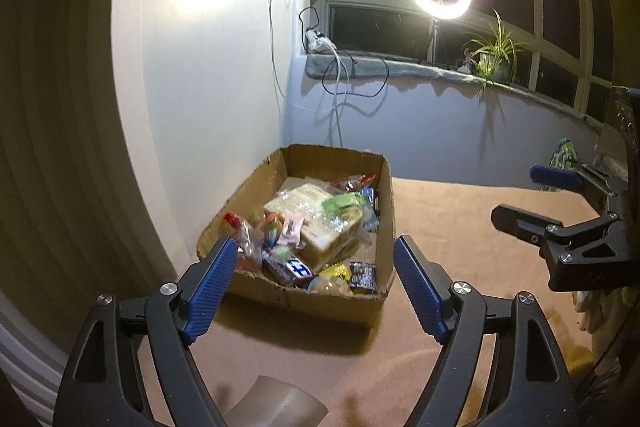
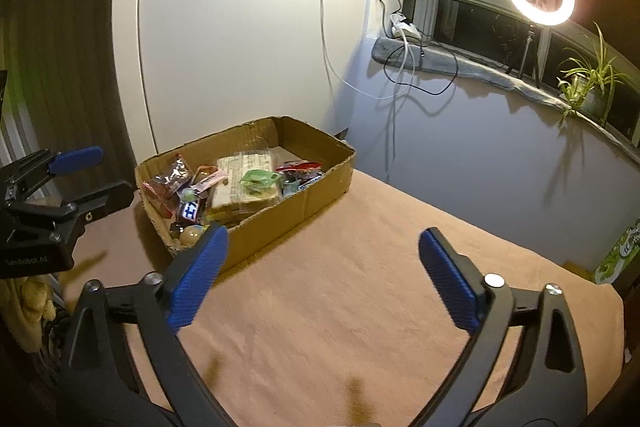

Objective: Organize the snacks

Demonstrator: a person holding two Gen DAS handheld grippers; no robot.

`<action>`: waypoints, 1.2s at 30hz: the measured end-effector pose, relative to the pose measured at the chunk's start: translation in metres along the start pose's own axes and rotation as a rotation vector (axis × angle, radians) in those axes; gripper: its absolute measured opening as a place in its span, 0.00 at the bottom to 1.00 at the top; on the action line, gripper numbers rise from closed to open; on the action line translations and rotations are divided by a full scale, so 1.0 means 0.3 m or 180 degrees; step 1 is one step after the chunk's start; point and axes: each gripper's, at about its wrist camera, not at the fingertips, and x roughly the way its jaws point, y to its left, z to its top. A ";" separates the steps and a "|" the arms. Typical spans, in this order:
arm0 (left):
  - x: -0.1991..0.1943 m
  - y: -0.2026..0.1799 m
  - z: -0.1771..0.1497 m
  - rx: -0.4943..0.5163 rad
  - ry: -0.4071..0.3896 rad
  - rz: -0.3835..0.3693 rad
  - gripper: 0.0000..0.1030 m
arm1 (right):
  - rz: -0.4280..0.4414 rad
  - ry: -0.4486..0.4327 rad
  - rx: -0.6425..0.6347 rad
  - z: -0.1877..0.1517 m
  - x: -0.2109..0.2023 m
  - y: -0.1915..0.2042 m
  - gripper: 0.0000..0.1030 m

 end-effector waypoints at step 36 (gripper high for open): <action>-0.001 -0.014 -0.014 0.0002 -0.0008 0.0030 0.78 | -0.0101 -0.0004 -0.0011 -0.032 -0.007 -0.001 0.99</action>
